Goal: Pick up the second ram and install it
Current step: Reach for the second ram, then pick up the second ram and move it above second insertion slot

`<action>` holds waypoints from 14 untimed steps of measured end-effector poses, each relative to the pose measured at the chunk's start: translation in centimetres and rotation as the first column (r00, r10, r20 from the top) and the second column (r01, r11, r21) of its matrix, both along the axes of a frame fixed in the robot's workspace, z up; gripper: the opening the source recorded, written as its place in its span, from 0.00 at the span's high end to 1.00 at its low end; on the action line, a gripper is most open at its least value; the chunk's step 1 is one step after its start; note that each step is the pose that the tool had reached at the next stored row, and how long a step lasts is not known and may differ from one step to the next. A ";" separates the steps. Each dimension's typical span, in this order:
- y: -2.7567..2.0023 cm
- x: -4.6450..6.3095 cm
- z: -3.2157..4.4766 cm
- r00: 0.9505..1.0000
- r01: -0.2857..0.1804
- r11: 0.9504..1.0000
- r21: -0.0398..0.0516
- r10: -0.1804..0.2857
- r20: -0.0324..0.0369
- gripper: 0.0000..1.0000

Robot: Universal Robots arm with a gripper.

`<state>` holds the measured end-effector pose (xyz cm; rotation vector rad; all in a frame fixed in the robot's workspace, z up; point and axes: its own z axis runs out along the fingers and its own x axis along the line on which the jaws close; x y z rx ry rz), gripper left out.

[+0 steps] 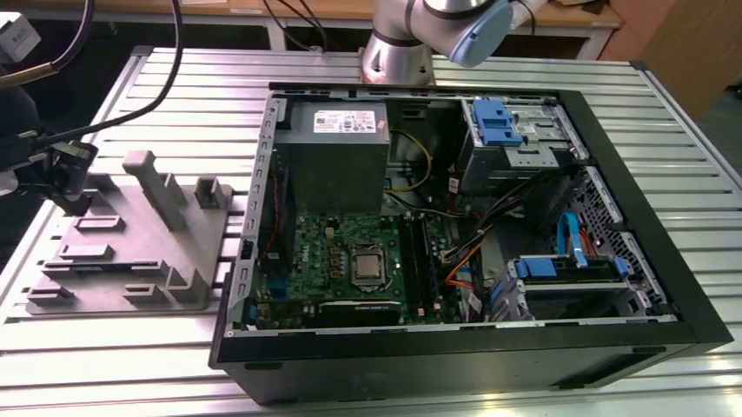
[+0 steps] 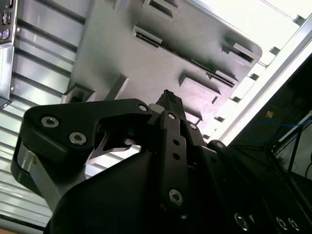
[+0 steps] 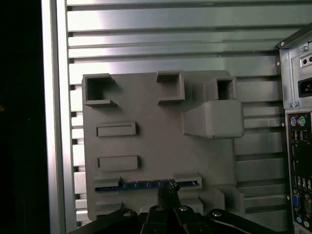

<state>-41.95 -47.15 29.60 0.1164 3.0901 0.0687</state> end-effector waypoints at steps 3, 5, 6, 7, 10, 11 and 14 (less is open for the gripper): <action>-0.12 0.0 -0.06 1.000 0.000 1.000 0.000 0.000 0.000 0.93; -0.13 -0.1 -0.05 1.000 0.000 1.000 0.000 0.000 0.000 0.93; -0.13 -0.1 -0.06 1.000 0.000 1.000 0.000 0.000 0.000 0.93; -0.13 -0.1 -0.06 1.000 0.000 1.000 0.000 0.000 0.000 0.93; -0.13 -0.1 -0.06 1.000 0.000 1.000 0.000 0.000 0.000 0.93; -0.13 -0.1 -0.06 1.000 0.000 1.000 0.000 0.000 0.000 0.93; -0.13 -0.1 -0.06 1.000 0.000 1.000 0.000 0.000 0.000 0.93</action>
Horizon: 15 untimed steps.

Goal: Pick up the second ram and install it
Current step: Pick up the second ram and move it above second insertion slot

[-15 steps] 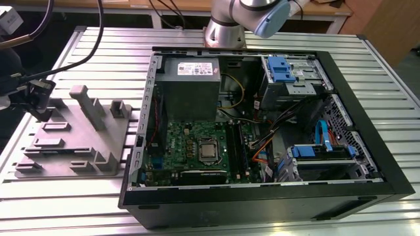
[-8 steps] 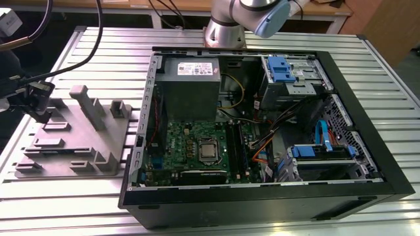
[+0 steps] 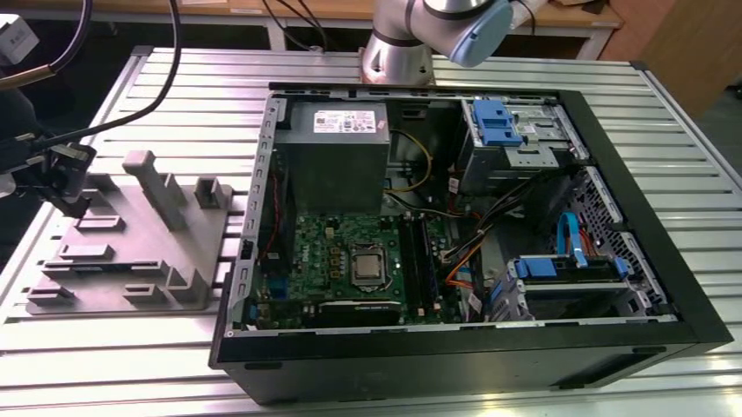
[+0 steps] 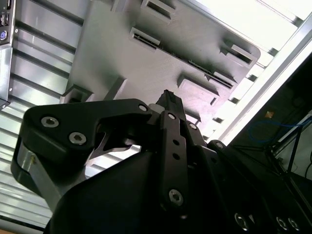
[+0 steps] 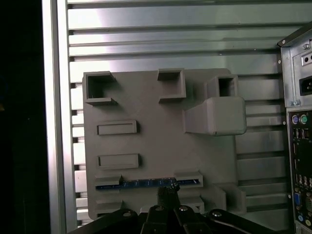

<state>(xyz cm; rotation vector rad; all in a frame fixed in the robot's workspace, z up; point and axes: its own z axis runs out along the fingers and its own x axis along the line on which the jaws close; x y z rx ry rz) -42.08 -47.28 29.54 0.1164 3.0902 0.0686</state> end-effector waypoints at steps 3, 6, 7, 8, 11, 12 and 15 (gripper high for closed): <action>0.00 0.0 0.00 1.000 0.000 1.000 0.000 0.000 0.000 0.93; 0.00 0.0 0.00 1.000 0.000 1.000 0.000 0.000 0.000 0.93; 0.00 0.0 0.00 1.000 -0.002 1.000 0.000 0.002 0.000 0.93; 0.00 0.0 0.00 1.000 -0.007 1.000 0.000 0.007 0.000 0.93; 0.00 0.0 -0.04 0.999 -0.046 0.999 0.000 0.046 0.000 0.93; 0.00 0.0 -0.06 0.998 -0.063 0.998 0.000 0.063 0.000 0.93; 0.00 0.0 -0.14 0.993 -0.119 0.993 0.000 0.119 0.000 0.93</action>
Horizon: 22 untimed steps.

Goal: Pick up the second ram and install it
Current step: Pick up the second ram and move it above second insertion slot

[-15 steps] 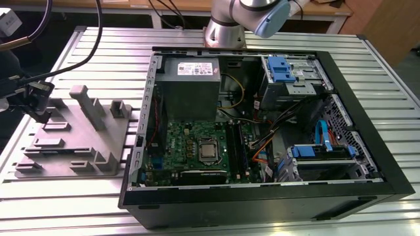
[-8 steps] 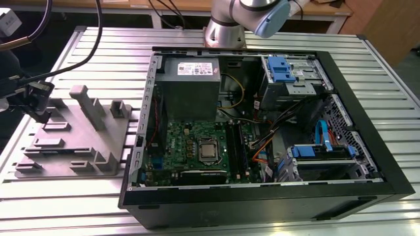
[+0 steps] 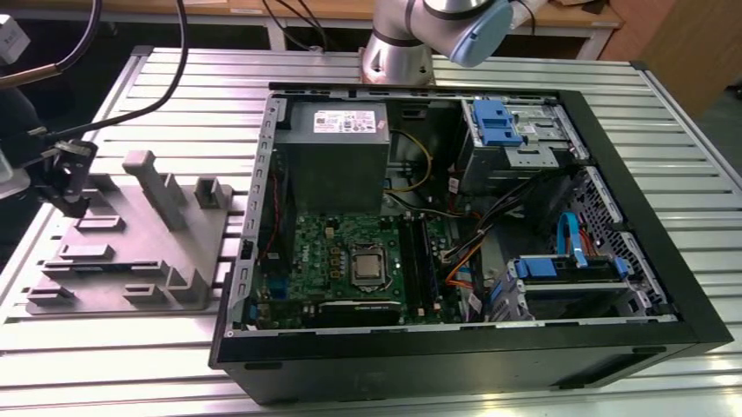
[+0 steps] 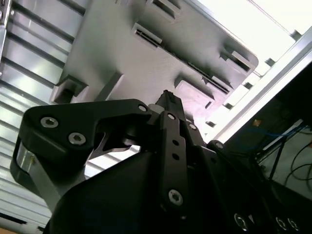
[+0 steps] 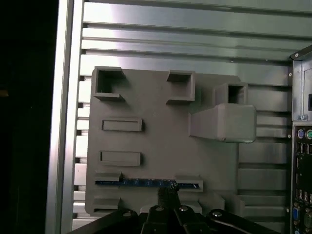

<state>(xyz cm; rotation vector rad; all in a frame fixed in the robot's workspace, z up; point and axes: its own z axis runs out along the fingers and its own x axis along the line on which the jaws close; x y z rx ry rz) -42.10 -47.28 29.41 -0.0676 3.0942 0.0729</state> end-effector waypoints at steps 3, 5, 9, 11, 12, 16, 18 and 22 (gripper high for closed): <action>0.00 0.0 -0.07 0.999 -0.055 0.999 0.000 0.055 0.000 0.93; 0.00 0.0 -0.09 0.996 -0.088 0.996 0.000 0.088 0.000 0.93; 0.00 0.0 -0.18 0.987 -0.159 0.987 0.000 0.159 0.000 0.93; 0.00 0.0 -0.22 0.981 -0.194 0.981 0.000 0.194 0.000 0.93; 0.00 0.0 -0.25 0.977 -0.212 0.977 0.000 0.212 0.000 0.93; 0.00 0.0 -0.35 0.959 -0.283 0.959 0.000 0.283 0.000 0.93; 0.00 0.0 -0.38 0.948 -0.317 0.948 0.000 0.317 0.000 0.93; 0.00 0.0 -0.44 0.922 -0.386 0.922 0.000 0.386 0.000 0.93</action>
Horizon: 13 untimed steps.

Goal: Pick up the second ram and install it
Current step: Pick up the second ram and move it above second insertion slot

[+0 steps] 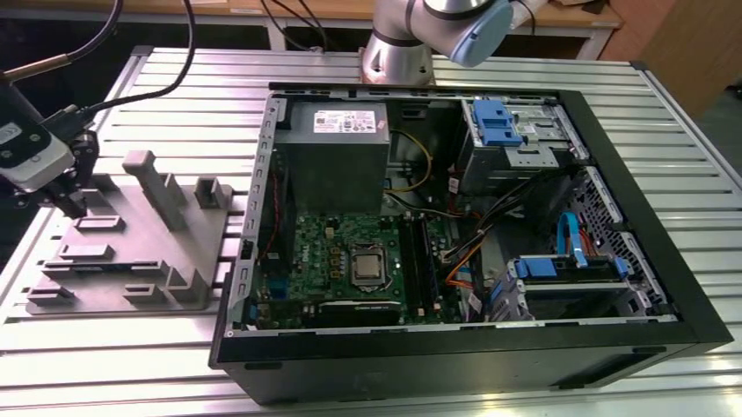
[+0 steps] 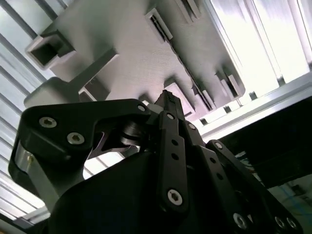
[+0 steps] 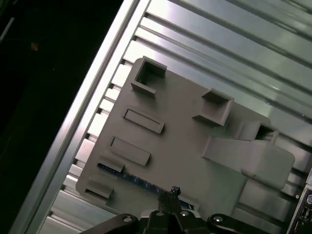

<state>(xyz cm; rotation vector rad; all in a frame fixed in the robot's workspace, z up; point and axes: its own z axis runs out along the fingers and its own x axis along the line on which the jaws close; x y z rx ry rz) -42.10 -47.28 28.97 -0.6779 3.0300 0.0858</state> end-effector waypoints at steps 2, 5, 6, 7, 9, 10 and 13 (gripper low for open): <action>0.00 0.0 -0.04 0.999 -0.036 0.999 0.000 0.036 0.000 0.93; 0.00 0.0 -0.08 0.996 -0.090 0.996 0.000 0.090 0.000 0.93; 0.00 0.0 -0.09 0.994 -0.109 0.994 0.000 0.109 0.000 0.93; 0.00 0.0 -0.11 0.992 -0.127 0.992 0.000 0.127 0.000 0.93; 0.00 0.0 -0.14 0.987 -0.162 0.987 0.000 0.162 0.000 0.93; 0.00 0.0 -0.15 0.984 -0.180 0.984 0.000 0.180 0.000 0.93; 0.00 0.0 -0.19 0.972 -0.234 0.972 0.000 0.234 0.000 0.93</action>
